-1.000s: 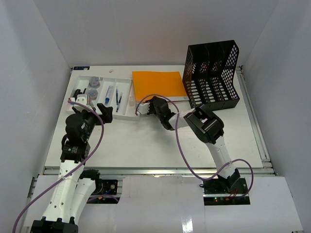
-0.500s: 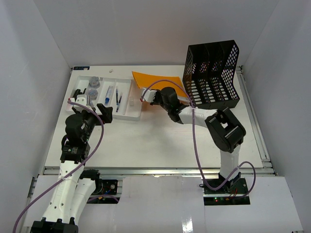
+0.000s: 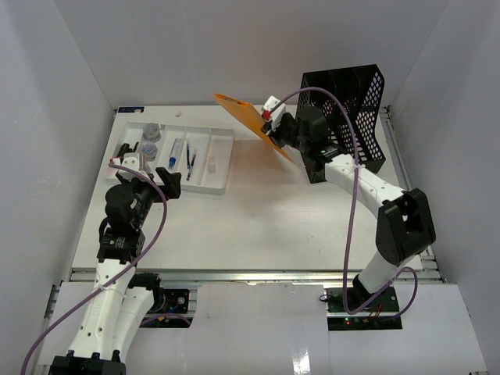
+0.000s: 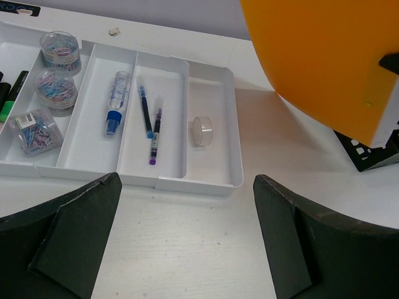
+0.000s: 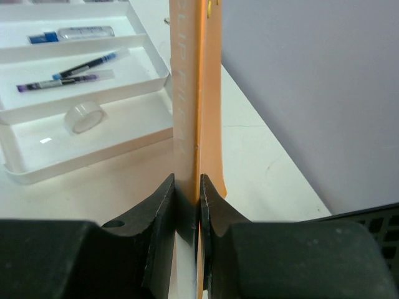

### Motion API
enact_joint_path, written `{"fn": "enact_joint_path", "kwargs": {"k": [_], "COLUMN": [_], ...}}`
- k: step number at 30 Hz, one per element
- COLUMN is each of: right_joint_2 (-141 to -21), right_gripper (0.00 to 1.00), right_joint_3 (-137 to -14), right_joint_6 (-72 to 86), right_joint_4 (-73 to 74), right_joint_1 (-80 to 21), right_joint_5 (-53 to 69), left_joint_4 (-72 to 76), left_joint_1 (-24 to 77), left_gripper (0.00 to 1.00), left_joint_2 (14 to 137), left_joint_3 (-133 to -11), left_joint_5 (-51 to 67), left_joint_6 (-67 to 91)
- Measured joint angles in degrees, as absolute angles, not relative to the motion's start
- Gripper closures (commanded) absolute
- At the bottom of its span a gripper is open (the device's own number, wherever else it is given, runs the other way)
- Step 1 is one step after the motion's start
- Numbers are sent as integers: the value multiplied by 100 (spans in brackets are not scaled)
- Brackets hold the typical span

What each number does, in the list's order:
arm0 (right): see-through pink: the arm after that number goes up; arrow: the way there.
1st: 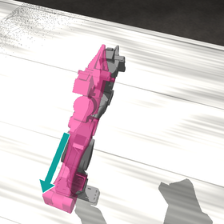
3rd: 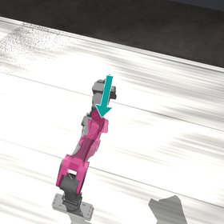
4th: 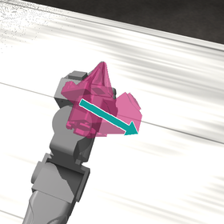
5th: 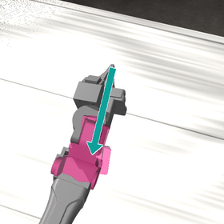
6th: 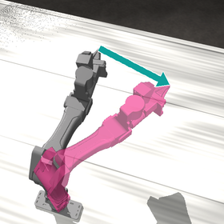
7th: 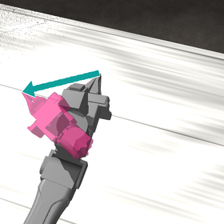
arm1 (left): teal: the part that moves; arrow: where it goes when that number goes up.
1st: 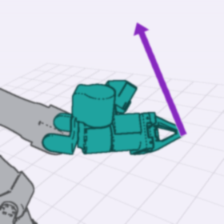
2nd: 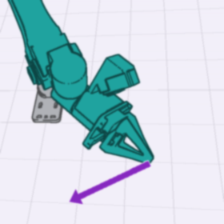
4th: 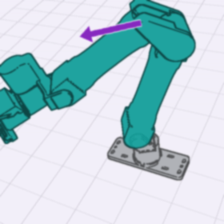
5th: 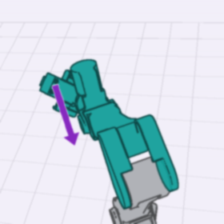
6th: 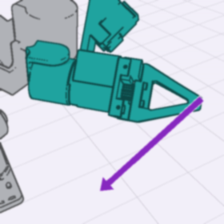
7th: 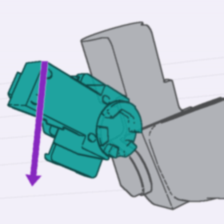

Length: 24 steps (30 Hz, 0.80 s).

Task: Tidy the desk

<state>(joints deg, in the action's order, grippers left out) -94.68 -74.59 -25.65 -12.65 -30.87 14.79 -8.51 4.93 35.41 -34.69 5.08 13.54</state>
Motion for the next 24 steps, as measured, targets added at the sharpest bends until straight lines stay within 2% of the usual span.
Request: {"fn": "enact_joint_path", "kwargs": {"k": [10, 19, 24], "right_joint_2": [-8501, -7890, -7679], "right_gripper": [92, 92, 92], "right_joint_3": [-7459, -7405, -7393], "right_joint_6": [-1354, -811, -534], "right_joint_4": [-949, -958, -961], "right_joint_1": [-2061, -1617, -1033], "right_joint_5": [2795, 3433, 3768], "left_joint_4": [-854, -851, -851], "left_joint_1": [493, 493, 493], "left_gripper": [2, 2, 2], "left_joint_2": [3542, 3575, 3609], "left_joint_3": [-3439, -3433, -3432], "left_joint_5": [508, 540, 582], "left_joint_6": [1354, 1354, 1354]}}
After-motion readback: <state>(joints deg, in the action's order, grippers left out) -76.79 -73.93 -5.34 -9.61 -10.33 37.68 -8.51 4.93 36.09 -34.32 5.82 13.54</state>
